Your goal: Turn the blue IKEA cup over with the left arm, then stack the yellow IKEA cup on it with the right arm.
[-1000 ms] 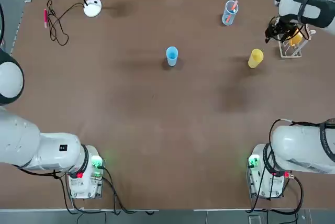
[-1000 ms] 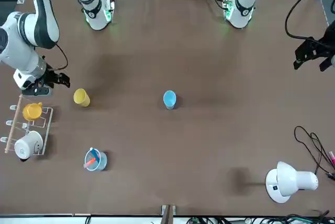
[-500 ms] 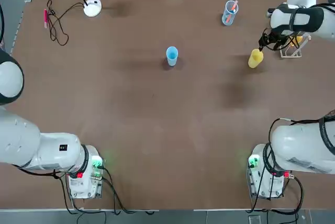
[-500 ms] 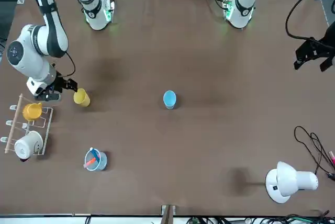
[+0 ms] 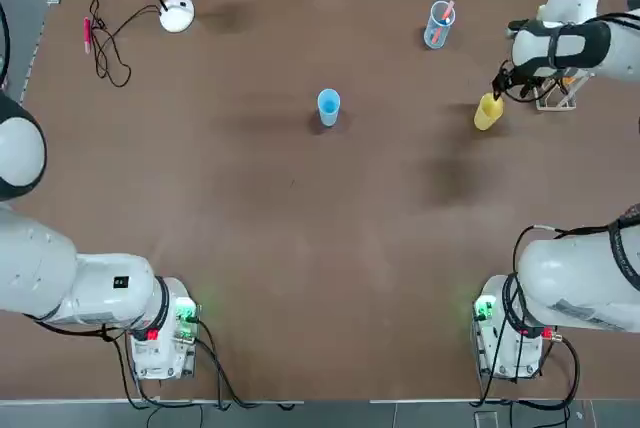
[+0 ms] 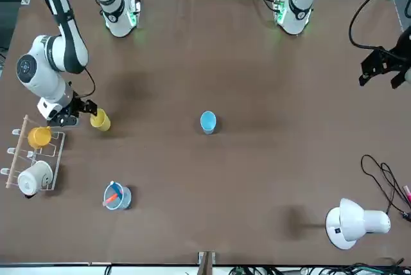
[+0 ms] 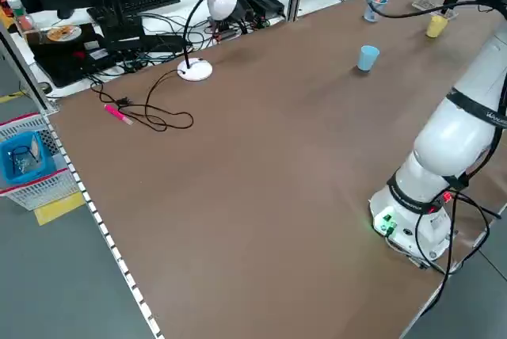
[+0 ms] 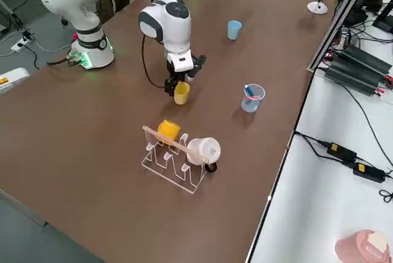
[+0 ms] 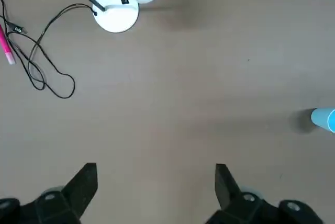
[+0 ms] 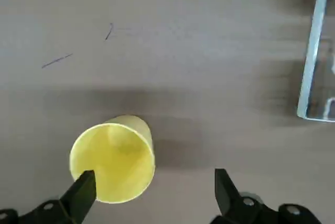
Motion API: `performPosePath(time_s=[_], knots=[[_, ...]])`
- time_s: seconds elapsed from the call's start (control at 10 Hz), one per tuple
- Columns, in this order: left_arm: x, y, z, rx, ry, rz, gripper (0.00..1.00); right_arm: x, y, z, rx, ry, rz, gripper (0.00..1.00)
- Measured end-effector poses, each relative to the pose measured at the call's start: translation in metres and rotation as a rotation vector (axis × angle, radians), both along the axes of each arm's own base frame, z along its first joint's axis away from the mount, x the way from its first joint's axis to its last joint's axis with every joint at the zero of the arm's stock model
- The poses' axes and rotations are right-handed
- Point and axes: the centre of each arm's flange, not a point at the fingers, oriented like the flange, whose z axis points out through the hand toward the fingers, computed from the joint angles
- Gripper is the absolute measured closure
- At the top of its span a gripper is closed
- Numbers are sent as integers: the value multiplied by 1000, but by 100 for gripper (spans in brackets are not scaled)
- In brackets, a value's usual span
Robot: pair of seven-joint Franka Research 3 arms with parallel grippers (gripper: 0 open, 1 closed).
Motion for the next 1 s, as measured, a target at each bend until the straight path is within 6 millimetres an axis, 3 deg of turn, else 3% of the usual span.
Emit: performPosePath(time_s=[0.4, 1.0], knots=[[0, -2, 0, 0, 0, -3, 1, 3, -7, 0, -24, -35, 12, 0], [0, 0, 0, 6, 0, -1, 1, 6, -4, -26, -13, -66, -7, 0]])
